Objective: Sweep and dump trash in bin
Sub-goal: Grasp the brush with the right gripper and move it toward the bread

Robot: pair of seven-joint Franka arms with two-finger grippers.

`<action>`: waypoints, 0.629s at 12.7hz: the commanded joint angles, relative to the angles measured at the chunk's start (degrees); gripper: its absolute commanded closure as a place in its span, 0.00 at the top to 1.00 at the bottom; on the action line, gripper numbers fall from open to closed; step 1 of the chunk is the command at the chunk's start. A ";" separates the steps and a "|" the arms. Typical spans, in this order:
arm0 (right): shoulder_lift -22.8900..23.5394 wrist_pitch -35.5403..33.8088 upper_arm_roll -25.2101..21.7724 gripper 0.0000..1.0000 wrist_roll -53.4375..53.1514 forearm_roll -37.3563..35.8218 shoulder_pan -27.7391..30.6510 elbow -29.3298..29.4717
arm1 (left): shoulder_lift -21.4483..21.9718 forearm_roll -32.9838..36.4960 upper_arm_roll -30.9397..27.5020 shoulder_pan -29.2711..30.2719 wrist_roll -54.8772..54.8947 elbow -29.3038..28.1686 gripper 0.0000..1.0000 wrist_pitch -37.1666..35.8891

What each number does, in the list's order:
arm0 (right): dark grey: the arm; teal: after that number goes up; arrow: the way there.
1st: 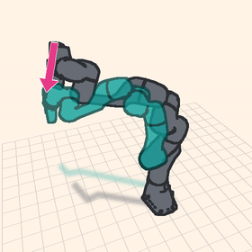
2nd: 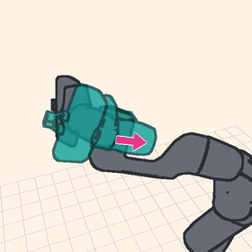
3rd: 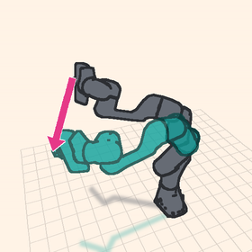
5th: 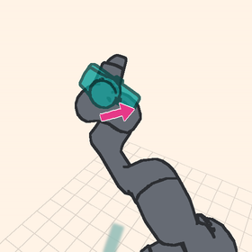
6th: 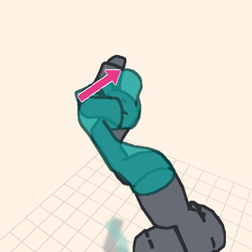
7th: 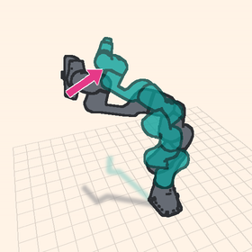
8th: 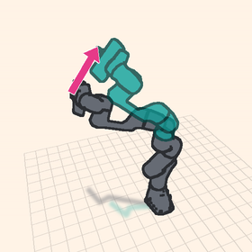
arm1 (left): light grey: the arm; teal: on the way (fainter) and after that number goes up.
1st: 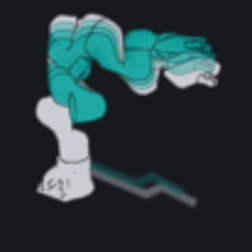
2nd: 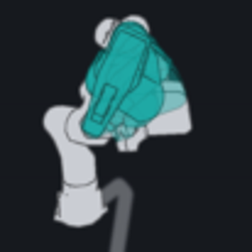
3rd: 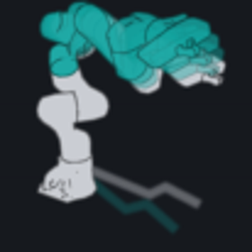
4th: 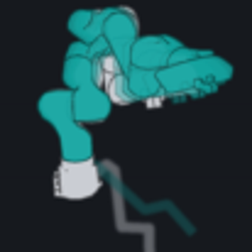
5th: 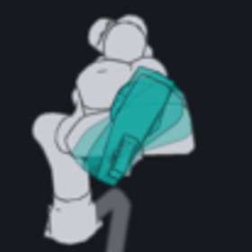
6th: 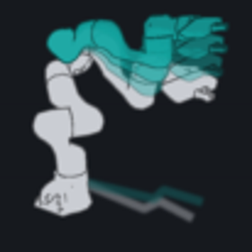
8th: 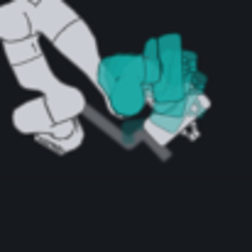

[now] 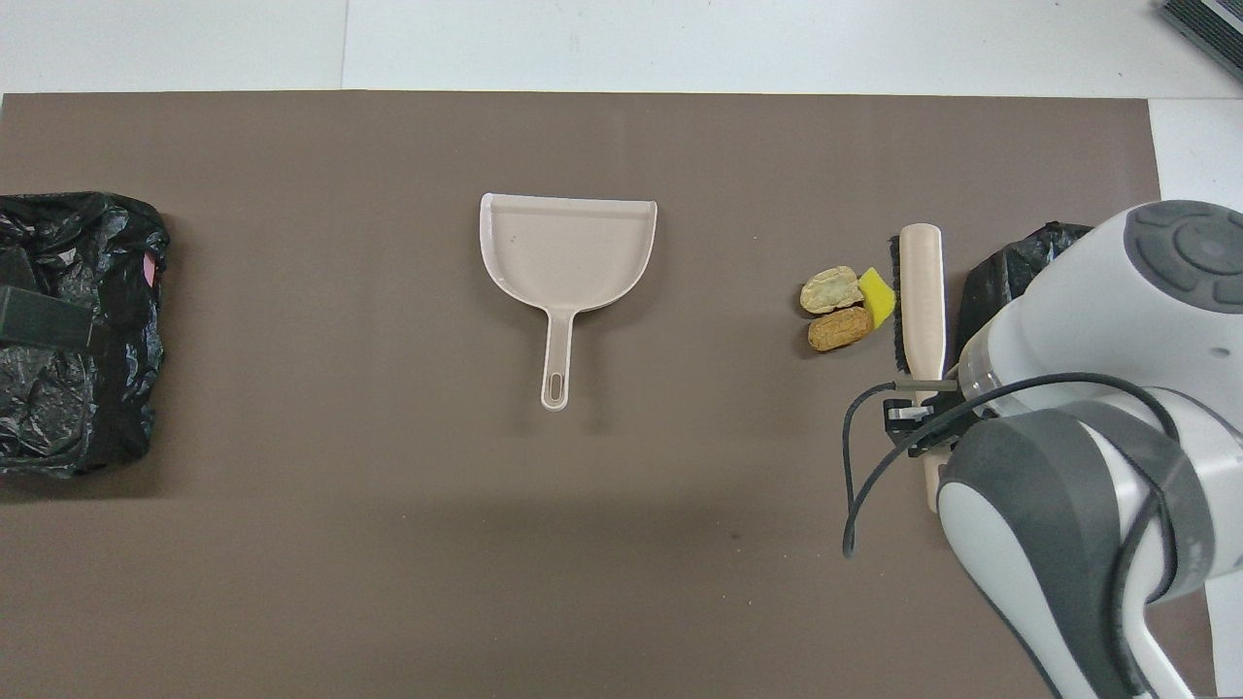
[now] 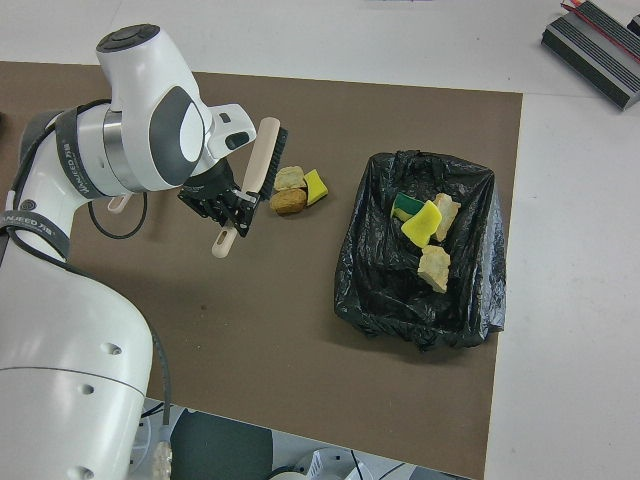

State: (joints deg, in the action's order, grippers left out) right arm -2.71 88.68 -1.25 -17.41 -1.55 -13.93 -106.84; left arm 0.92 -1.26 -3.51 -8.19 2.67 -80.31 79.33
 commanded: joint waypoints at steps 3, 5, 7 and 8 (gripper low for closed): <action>4.55 -1.06 0.72 0.00 4.84 -6.09 2.77 1.90 | 0.04 -0.06 0.34 0.54 0.14 0.94 1.00 -1.11; 6.75 0.95 0.72 0.00 6.41 -8.37 3.29 1.64 | 0.04 -0.06 0.34 0.54 0.14 0.94 1.00 -1.11; 8.77 3.85 0.81 0.00 7.30 -9.26 5.22 0.93 | 0.04 -0.06 0.34 0.54 0.14 0.94 1.00 -1.11; 10.78 5.00 0.81 0.00 7.30 -9.96 4.97 1.10 | 0.04 -0.06 0.26 0.54 0.14 0.94 1.00 -1.11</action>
State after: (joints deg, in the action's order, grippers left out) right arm 5.41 91.91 -1.26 -11.98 -9.78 -10.36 -106.48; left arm 0.92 -1.26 -3.51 -8.19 2.67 -80.31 79.33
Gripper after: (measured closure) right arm 0.731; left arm 0.000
